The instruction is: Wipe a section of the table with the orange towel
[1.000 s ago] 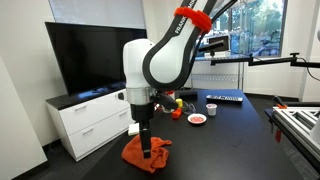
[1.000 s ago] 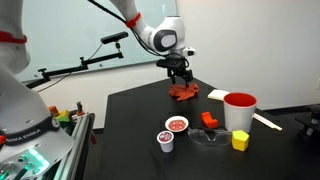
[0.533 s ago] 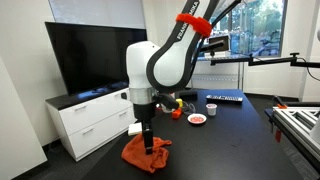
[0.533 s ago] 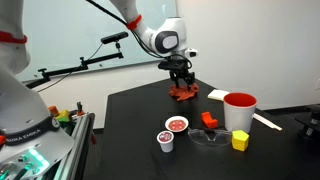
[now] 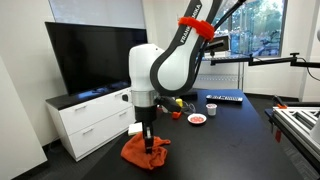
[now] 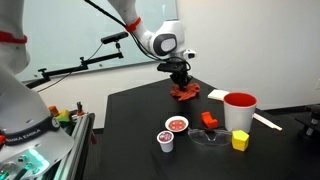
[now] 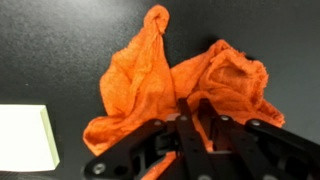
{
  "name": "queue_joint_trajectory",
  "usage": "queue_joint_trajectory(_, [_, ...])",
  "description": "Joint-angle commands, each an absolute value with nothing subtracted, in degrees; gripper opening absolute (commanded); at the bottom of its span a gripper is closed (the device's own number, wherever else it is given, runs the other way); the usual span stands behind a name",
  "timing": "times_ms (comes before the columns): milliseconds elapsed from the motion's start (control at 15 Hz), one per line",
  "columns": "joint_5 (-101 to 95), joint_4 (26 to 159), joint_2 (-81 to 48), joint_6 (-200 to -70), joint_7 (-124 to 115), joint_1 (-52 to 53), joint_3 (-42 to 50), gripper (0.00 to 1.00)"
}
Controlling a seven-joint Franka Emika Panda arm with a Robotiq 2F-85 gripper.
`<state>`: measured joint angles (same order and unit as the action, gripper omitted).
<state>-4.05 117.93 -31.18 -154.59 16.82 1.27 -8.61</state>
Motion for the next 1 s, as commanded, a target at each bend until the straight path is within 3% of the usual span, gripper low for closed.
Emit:
queue_joint_trajectory(0, [-4.95,119.14,-30.05,-155.95,18.76,0.79,-8.88,0.0])
queue_joint_trajectory(933, [-3.12,127.88,-23.45,-155.47,24.83,-2.05,-13.09,0.0])
